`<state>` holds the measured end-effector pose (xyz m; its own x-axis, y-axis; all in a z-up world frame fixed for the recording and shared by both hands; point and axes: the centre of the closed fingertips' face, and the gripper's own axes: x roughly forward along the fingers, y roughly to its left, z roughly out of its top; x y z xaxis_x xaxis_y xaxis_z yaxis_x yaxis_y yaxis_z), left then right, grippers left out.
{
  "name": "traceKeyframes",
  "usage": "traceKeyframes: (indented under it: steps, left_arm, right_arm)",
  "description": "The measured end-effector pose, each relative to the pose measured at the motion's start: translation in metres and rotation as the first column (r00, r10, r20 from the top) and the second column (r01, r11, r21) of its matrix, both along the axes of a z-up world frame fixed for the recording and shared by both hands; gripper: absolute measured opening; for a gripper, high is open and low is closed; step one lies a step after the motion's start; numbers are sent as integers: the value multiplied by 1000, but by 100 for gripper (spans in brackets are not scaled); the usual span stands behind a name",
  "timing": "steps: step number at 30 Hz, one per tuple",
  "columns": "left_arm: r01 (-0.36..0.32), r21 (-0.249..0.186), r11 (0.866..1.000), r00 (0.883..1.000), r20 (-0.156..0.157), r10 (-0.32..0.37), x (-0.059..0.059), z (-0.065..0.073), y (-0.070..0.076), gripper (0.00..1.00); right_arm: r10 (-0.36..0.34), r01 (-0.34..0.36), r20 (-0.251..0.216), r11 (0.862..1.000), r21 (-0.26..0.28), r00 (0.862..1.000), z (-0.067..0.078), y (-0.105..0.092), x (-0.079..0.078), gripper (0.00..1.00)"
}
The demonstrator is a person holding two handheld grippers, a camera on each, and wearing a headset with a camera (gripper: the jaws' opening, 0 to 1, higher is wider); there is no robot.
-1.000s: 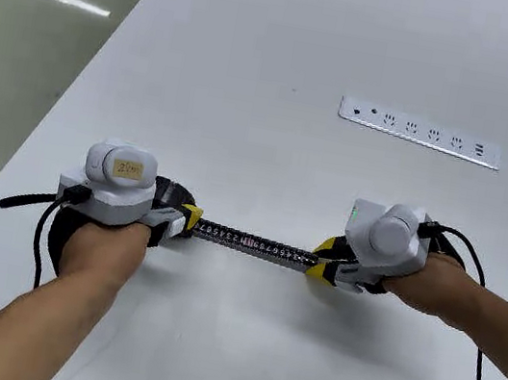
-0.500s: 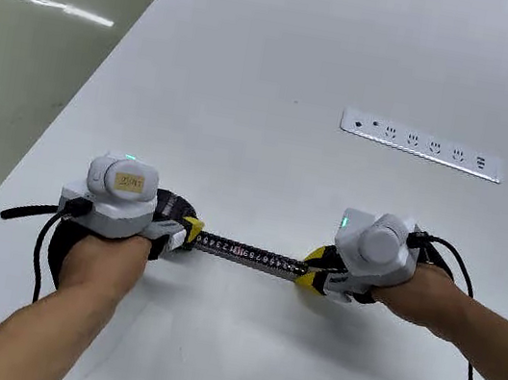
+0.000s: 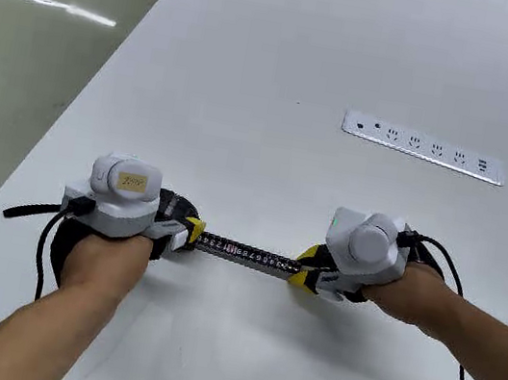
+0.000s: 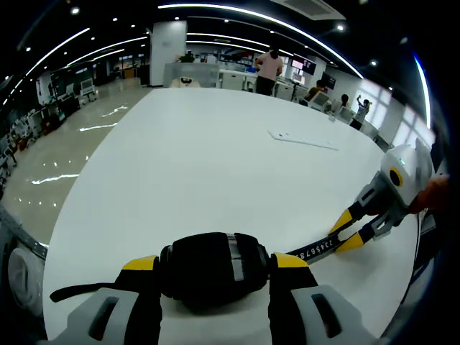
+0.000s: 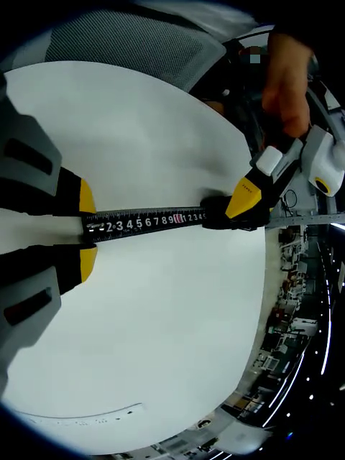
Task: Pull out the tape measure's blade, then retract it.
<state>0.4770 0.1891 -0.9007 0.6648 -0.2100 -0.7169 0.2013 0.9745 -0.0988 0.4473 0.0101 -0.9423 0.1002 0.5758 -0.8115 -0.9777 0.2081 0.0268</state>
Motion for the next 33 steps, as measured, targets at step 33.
traceKeyframes:
  steps: [33]
  left_arm:
    - [9,2,1000,1000,4,-9,-1,1,0,56]
  right_arm:
    - [23,-23,24,1000,-7,999,2,29,1,14]
